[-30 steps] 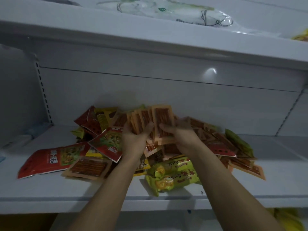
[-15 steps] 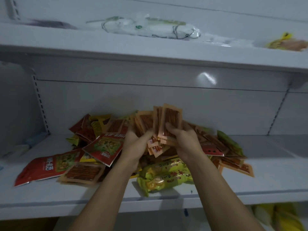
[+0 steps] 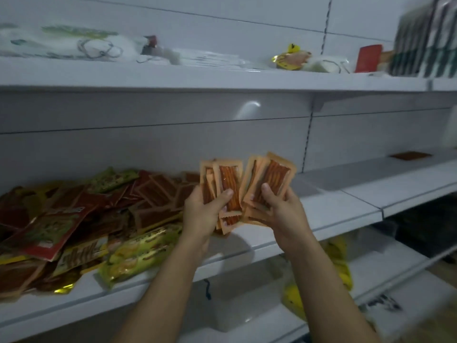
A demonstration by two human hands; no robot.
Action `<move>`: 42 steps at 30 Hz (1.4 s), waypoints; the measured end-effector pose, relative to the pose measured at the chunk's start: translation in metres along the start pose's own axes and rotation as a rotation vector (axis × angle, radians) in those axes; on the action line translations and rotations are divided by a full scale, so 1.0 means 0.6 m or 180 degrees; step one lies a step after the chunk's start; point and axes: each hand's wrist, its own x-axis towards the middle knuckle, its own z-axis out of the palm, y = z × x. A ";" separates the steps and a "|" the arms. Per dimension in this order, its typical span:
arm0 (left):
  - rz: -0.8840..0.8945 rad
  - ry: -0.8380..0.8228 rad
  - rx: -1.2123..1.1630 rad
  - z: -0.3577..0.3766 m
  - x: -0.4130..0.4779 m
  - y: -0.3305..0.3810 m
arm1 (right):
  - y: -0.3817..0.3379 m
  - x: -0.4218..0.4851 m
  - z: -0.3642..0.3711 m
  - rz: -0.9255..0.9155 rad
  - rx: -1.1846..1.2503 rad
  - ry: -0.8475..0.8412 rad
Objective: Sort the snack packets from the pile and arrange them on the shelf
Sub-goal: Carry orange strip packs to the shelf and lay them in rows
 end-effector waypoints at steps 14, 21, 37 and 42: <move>-0.0495 -0.0937 0.0028 0.317 -0.148 -0.142 | -0.093 -0.177 -0.404 -0.0344 -0.0854 0.1580; -0.0768 -0.1390 -0.0010 0.426 -0.209 -0.188 | -0.137 -0.250 -0.511 -0.0640 -0.1125 0.2178; -0.1213 -0.2219 -0.0367 0.702 -0.192 -0.316 | -0.173 -0.207 -0.733 -0.0742 -0.1338 0.2986; -0.1353 -0.2266 -0.0482 0.819 -0.142 -0.368 | -0.195 -0.117 -0.829 -0.0644 -0.1399 0.3075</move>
